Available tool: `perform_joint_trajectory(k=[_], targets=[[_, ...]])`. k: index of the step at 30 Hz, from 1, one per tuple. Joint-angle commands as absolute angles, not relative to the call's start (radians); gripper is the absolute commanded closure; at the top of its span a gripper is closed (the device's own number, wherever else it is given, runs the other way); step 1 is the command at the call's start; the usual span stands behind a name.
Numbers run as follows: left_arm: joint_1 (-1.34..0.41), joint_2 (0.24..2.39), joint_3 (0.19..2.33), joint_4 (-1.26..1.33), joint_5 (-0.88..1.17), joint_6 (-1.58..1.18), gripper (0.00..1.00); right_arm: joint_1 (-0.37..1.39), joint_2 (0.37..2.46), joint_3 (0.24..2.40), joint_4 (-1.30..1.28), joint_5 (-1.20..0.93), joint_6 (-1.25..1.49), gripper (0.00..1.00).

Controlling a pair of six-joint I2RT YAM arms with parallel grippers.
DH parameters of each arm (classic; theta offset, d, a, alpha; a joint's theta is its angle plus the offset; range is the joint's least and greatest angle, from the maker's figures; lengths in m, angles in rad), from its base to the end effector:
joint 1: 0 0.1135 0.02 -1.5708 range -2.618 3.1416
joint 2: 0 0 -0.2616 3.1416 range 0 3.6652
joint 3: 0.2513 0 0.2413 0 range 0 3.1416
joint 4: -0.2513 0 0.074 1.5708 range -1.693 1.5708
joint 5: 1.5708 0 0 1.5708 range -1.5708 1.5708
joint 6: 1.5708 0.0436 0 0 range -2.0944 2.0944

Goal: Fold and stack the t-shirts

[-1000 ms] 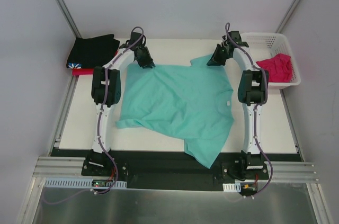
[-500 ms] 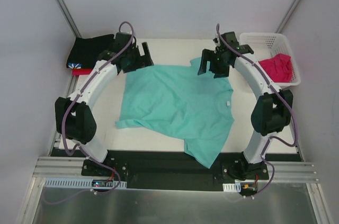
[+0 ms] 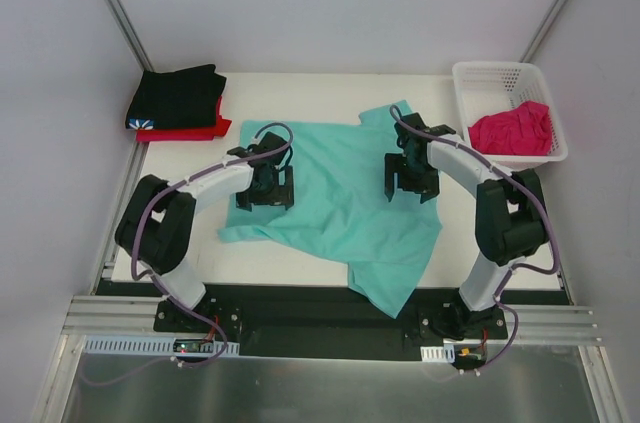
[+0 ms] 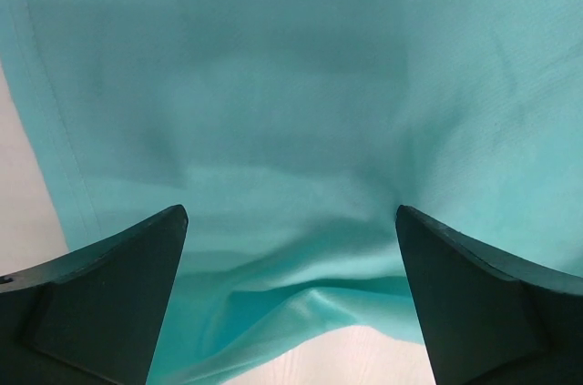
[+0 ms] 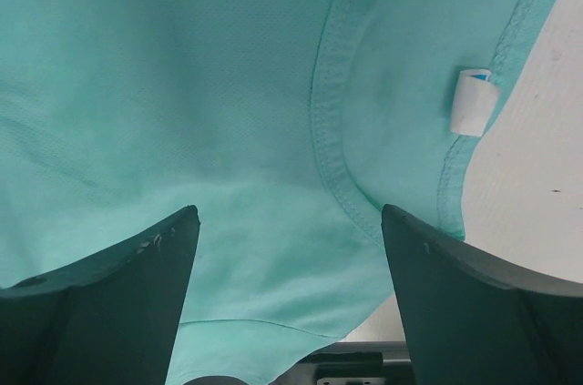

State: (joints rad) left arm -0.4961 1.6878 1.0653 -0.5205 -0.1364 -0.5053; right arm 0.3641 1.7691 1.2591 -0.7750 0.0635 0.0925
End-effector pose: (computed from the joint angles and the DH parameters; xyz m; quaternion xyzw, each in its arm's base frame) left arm 0.2878 -0.1490 0.1792 -0.0189 0.9749 -0.0432 0.2177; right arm 0.3168 0.1178 0.1955 -0.1294 0.9808 0.0016 0.1458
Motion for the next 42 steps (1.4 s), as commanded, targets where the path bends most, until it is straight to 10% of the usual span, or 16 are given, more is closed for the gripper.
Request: perform_joint_trajectory(k=[1, 12, 15, 22, 42], targets=[[-0.525, 1.557, 1.02, -0.523, -0.172, -0.54, 0.01, 0.391, 1.706, 1.29, -0.793, 0.1, 0.1, 0.16], [-0.701, 1.399, 0.991, -0.735, -0.232, -0.692, 0.01, 0.42, 1.746, 1.276, -0.778, 0.11, 0.112, 0.2], [-0.745, 1.35, 0.939, -0.747, -0.239, -0.738, 0.01, 0.422, 1.776, 1.288, -0.761, 0.106, 0.113, 0.33], [-0.769, 1.29, 0.893, -0.758, -0.261, -0.779, 0.01, 0.411, 1.916, 1.498, -0.791, 0.127, 0.078, 0.99], [-0.718, 1.342, 0.89, -0.574, -0.299, -0.781, 0.01, 0.324, 2.23, 1.778, -0.801, -0.058, 0.046, 0.99]])
